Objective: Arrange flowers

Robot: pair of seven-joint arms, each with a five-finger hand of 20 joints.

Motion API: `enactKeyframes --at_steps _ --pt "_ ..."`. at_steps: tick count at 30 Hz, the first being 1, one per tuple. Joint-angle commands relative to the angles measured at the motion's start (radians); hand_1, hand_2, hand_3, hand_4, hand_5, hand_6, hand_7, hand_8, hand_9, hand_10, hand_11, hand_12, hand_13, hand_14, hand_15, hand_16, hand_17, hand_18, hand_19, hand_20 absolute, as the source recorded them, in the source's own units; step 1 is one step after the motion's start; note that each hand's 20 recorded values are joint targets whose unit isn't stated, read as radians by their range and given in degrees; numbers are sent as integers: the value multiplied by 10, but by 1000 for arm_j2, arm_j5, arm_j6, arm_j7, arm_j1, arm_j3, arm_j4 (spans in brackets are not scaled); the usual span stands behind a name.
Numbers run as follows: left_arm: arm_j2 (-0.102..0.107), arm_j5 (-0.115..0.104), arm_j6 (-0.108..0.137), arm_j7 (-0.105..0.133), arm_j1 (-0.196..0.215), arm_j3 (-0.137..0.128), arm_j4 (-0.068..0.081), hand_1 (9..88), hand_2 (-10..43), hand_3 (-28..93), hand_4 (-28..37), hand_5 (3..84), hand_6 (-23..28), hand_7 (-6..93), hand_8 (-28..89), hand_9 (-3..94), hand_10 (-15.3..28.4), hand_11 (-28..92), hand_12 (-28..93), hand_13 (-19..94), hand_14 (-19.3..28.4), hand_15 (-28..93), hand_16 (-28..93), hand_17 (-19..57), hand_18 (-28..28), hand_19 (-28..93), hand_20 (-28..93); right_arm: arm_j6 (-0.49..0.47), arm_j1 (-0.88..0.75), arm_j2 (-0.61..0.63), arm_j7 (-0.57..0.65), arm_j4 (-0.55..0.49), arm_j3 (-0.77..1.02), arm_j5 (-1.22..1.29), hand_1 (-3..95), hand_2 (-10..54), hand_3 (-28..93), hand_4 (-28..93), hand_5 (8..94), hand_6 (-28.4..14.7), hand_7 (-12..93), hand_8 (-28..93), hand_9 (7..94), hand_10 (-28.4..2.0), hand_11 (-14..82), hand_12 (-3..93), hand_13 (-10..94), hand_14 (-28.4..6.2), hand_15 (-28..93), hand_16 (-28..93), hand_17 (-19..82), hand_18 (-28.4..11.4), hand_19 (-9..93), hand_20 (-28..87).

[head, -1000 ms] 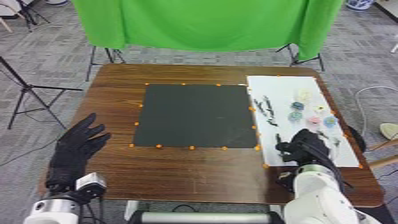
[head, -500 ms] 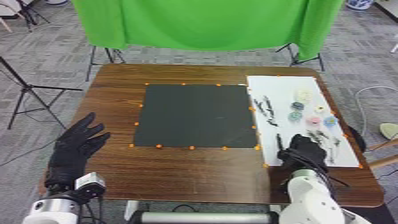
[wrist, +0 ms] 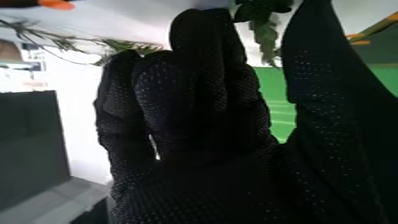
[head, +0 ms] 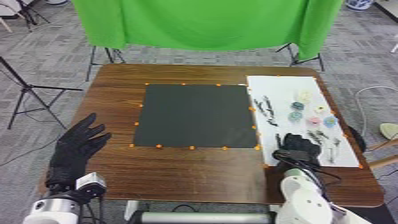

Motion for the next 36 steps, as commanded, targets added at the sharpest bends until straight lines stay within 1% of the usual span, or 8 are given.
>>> enactKeyframes --at_steps 1,6,12,16,27,32,35,36 --pt "-8 7 -18 -13 11 -5 -3 250 68 811 -182 338 86 134 -98 316 187 269 76 254 253 489 -99 -75 237 645 -53 -48 -16 -11 4 64 -34 45 391 -95 816 -282 681 -75 376 -30 698 -188 567 204 700 -109 811 168 386 -246 932 239" --pt "-9 9 -20 -15 13 -8 -4 249 66 813 -182 338 86 136 -98 316 187 269 76 254 253 491 -98 -76 237 646 -52 -69 -33 -28 -12 86 -29 54 445 -95 776 -281 692 -74 397 21 712 -182 560 207 707 -108 808 167 388 -247 932 243" --pt "-14 10 -20 -20 18 -13 -6 249 67 813 -185 339 85 137 -99 318 188 269 76 256 254 492 -97 -75 237 646 -52 -87 -67 -41 -31 98 -11 87 521 -95 771 -282 809 -38 337 79 840 -149 463 260 777 -100 764 192 423 -247 932 281" --pt "-19 12 -23 -22 22 -18 -7 249 67 813 -186 339 85 139 -100 319 188 269 77 257 254 491 -97 -75 238 648 -52 -89 -96 -54 -55 99 26 120 531 -95 783 -283 820 -44 326 154 846 -146 481 260 791 -99 775 204 431 -251 932 334" --pt "-18 11 -18 -17 28 -27 -11 249 68 812 -188 340 85 140 -101 321 188 266 79 260 255 491 -95 -75 240 649 -55 39 -87 -34 -42 99 21 91 511 -92 844 -283 824 -50 344 229 838 -145 569 267 811 -92 827 213 455 -260 932 463" --pt "-20 8 -10 -9 40 -40 -13 248 68 813 -188 340 85 140 -101 321 187 265 81 260 257 491 -94 -75 240 650 -57 117 -71 -6 -30 75 23 56 505 -94 866 -283 825 -51 354 238 841 -145 583 271 816 -92 840 215 461 -264 932 495" --pt "-16 -1 3 7 51 -45 -15 248 67 814 -189 341 85 140 -101 322 189 264 81 261 257 491 -94 -75 241 651 -58 148 -46 8 -26 52 26 39 502 -95 874 -283 826 -52 359 239 842 -146 588 271 818 -92 846 215 463 -265 932 504" --pt "-17 0 3 6 53 -47 -15 248 68 815 -189 341 85 140 -101 323 189 264 81 261 258 491 -94 -76 241 651 -58 153 -40 9 -24 43 30 27 501 -95 876 -283 827 -52 361 240 843 -145 589 271 818 -92 848 215 465 -265 932 507"
